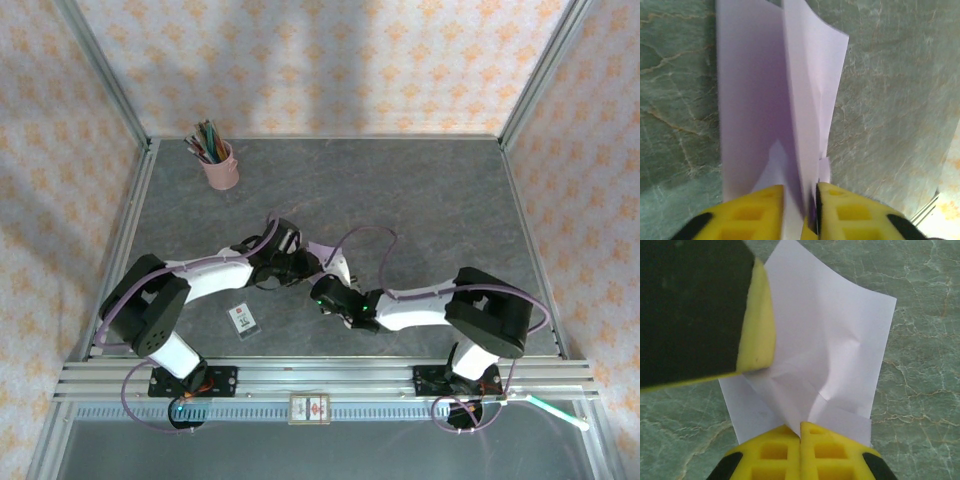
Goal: Fold a paper plane with a square sheet of paper (pick it up from the middle)
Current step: Fourth fold the wing at the center of the table.
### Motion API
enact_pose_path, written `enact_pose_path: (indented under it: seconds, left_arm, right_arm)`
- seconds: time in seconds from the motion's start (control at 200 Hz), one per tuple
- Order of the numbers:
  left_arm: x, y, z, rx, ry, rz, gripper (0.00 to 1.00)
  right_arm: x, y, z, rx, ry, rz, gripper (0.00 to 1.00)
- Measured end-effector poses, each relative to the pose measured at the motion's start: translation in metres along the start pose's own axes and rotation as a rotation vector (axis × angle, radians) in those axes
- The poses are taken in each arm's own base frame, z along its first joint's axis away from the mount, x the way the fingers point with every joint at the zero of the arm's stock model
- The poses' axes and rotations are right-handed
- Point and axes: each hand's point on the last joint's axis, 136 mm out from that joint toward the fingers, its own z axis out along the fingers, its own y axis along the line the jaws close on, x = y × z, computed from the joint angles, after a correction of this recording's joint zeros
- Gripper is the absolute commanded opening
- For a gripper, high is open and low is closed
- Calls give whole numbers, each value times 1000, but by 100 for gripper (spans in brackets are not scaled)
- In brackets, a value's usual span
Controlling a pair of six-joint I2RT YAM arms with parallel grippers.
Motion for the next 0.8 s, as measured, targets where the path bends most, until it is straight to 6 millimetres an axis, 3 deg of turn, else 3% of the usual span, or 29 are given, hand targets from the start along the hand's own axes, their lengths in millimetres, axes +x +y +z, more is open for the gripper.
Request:
enact_pose_path:
  seconds: [0.33, 0.641, 0.796]
  left_arm:
    - [-3, -22, -40, 97, -91, 27, 32]
    - [9, -8, -37, 115, -69, -30, 16]
    - [12, -8, -31, 129, -57, -31, 14]
  right_arm:
    - [-1, 2, -10, -134, 16, 63, 2]
    - [9, 6, -9, -182, 49, 78, 5]
    - [15, 5, -9, -198, 61, 103, 6]
